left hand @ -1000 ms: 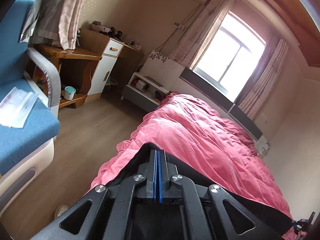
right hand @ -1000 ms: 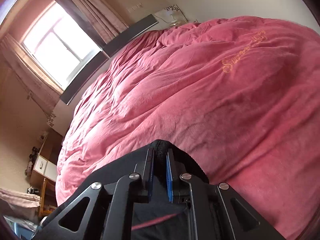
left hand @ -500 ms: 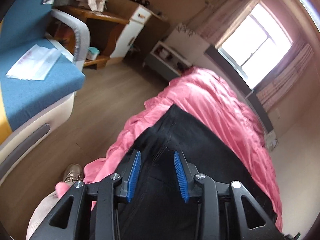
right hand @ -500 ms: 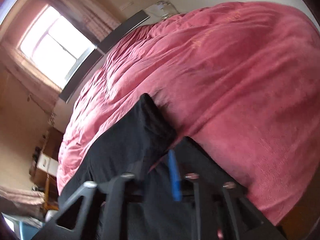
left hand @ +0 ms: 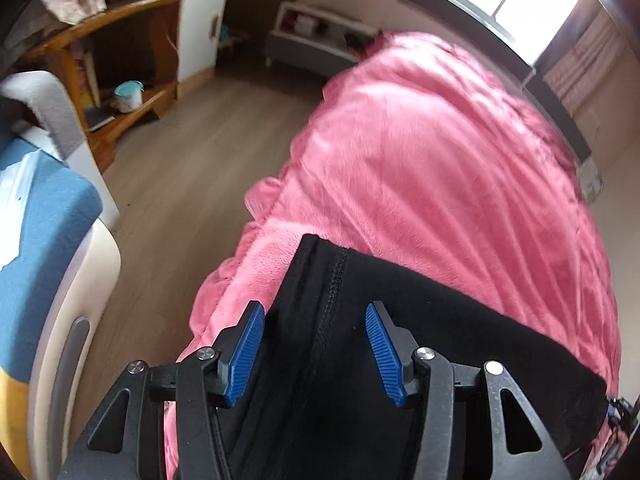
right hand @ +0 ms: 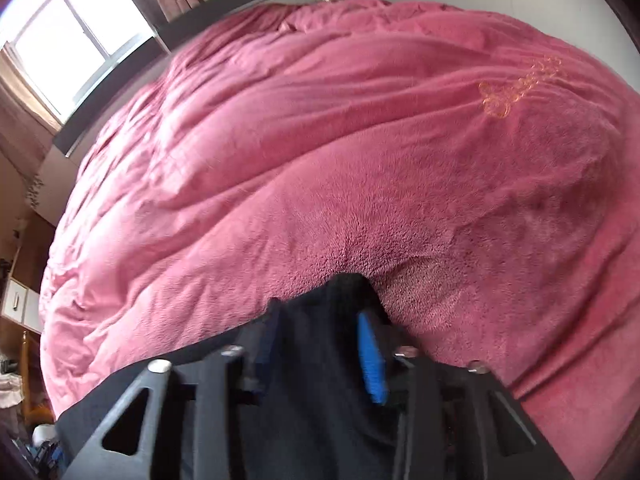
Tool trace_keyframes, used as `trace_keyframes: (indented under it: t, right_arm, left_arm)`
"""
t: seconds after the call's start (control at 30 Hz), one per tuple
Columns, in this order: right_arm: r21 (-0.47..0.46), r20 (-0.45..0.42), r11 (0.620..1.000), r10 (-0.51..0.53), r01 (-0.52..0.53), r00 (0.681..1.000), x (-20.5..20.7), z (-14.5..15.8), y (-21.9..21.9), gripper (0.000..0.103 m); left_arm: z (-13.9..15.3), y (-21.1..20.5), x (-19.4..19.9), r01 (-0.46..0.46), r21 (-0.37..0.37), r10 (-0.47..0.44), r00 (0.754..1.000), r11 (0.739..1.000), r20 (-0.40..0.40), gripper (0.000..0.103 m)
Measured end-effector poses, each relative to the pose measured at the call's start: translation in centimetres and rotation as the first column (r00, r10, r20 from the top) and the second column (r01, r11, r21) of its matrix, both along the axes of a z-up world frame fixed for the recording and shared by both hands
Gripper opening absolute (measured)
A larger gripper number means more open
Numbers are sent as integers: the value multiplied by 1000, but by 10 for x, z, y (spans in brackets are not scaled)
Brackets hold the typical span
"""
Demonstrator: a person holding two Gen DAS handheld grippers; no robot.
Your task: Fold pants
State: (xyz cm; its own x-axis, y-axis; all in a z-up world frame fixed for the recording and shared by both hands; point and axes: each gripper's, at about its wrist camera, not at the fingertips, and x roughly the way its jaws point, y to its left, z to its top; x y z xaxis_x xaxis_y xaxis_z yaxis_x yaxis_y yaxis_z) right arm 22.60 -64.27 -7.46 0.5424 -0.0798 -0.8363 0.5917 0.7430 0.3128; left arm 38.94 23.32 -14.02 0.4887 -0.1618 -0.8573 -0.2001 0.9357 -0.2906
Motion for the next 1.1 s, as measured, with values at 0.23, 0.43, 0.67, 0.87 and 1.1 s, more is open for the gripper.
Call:
trace_keyframes:
  t: [0.23, 0.43, 0.67, 0.87, 1.1]
  right_arm:
    - [-13, -4, 1000, 26, -26, 1000, 0, -10, 1, 13]
    - [-18, 8, 1000, 6, -6, 1000, -7, 6, 3, 11]
    - [18, 196, 1000, 10, -14, 981, -52, 53, 7, 10]
    - [36, 310, 999, 27, -40, 950, -123, 72, 17, 10]
    - [33, 343, 999, -16, 5, 939, -213, 48, 14, 10]
  left_arm:
    - [-15, 9, 12, -6, -110, 6, 1000, 994, 2, 56]
    - [-3, 9, 11, -59, -152, 61, 998, 987, 9, 13]
    - [82, 16, -68, 31, -217, 42, 944, 976, 326, 10]
    - [110, 31, -160, 75, -315, 80, 888, 946, 452, 10]
    - [88, 61, -259, 40, -440, 204, 845, 897, 494, 10]
